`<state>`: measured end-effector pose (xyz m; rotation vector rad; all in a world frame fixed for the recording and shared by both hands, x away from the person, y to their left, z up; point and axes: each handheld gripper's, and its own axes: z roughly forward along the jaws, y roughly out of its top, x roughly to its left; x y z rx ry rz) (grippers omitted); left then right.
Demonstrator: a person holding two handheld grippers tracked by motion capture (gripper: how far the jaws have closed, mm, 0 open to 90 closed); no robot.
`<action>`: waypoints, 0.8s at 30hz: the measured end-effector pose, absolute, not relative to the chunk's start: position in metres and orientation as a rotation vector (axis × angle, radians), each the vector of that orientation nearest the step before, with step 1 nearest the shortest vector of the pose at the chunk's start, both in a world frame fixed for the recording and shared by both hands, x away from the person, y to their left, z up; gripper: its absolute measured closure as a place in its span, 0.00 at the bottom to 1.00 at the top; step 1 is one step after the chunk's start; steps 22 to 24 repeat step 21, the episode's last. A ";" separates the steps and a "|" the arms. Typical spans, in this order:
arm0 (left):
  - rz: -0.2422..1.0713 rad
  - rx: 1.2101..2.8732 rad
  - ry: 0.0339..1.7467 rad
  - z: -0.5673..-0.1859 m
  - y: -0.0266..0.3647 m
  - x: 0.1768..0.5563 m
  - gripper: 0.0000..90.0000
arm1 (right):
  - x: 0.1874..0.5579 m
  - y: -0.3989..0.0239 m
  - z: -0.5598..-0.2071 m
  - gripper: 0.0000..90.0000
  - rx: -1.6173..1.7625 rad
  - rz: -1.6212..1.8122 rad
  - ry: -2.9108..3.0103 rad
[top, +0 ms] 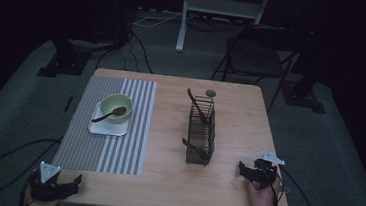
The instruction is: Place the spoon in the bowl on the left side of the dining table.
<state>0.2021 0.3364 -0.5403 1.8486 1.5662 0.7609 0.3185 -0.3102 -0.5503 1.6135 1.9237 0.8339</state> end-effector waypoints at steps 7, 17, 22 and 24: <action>0.763 1.829 1.581 -0.543 0.341 0.197 0.01 | 0.319 -0.310 -0.550 0.14 1.614 0.834 1.924; 0.758 1.849 1.630 -0.547 0.344 0.194 0.01 | 0.319 -0.310 -0.550 0.14 1.614 0.834 1.924; 0.781 1.855 1.662 -0.547 0.345 0.194 0.01 | 0.319 -0.310 -0.550 0.14 1.613 0.834 1.924; 0.781 1.855 1.662 -0.547 0.345 0.194 0.01 | 0.319 -0.310 -0.550 0.14 1.613 0.834 1.924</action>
